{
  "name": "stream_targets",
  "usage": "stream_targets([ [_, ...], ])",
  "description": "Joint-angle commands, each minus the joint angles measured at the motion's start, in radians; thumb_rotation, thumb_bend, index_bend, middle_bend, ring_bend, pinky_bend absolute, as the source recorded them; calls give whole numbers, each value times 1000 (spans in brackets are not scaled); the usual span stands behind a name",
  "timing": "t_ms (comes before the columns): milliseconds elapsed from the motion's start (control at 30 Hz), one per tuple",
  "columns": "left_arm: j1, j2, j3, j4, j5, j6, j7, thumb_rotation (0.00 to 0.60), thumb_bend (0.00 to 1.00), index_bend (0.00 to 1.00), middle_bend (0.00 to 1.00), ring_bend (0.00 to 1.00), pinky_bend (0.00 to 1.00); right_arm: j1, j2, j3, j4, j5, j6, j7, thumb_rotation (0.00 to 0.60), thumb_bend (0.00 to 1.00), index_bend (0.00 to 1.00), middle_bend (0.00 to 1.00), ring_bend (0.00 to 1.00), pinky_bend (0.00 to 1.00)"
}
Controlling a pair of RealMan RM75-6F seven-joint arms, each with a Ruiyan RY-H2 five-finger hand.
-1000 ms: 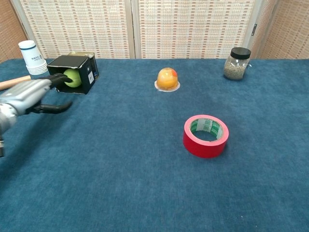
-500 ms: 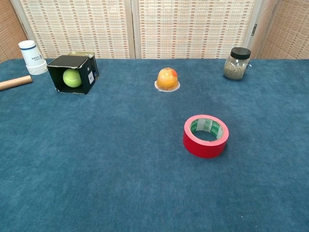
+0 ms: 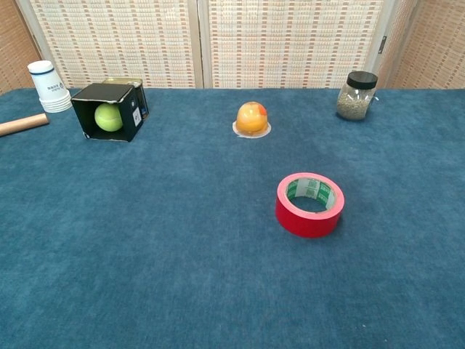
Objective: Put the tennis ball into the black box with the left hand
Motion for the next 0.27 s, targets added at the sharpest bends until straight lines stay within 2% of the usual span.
stream_targets([
  [33, -3, 0, -2, 2, 1, -20, -12, 147, 348, 198, 116, 0, 49, 3, -1, 2, 0, 4, -5, -2, 527, 0, 313, 191, 156, 263],
  [267, -10, -7, -20, 18, -3, -45, -41, 144, 348, 198, 122, 0, 49, 18, -12, 9, 3, 27, -39, -25, 528, 0, 313, 191, 156, 263],
])
